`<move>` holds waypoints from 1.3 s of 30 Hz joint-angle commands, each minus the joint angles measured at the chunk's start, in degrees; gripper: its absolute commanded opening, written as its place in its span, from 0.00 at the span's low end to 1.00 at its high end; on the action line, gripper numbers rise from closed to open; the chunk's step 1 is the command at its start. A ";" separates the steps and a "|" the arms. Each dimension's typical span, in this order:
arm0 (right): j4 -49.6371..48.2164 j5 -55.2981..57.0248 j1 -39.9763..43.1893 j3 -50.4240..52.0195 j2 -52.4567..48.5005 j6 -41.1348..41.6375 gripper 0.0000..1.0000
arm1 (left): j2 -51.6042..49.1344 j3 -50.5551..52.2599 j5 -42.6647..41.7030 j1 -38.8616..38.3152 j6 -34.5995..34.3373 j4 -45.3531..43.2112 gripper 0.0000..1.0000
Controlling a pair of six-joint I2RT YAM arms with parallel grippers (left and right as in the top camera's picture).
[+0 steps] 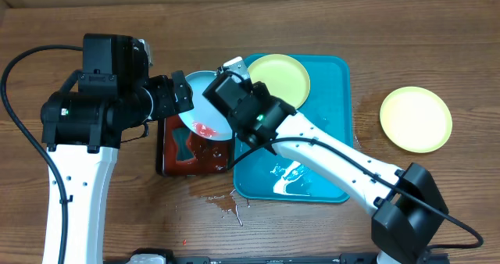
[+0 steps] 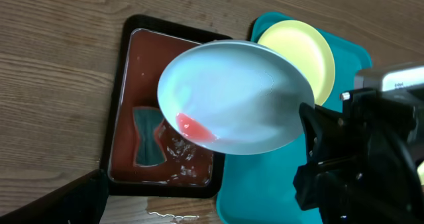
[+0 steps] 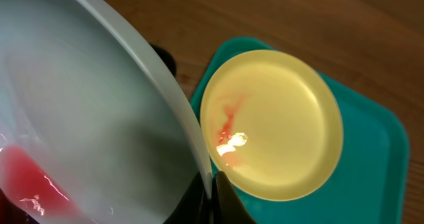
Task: Clean dirty plates on tray and stack at the side
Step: 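Lift the white plate by its rim with the right gripper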
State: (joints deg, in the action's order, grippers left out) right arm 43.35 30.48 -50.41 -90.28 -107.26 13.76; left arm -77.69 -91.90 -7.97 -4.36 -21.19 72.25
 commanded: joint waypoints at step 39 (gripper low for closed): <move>0.39 29.09 -11.87 -2.38 6.01 1.46 0.04 | 0.13 -0.83 -0.48 0.22 0.42 -0.04 1.00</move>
State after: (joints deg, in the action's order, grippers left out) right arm 44.29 57.89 -61.98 -90.65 -103.98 14.39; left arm -77.69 -91.90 -7.97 -4.03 -20.97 72.25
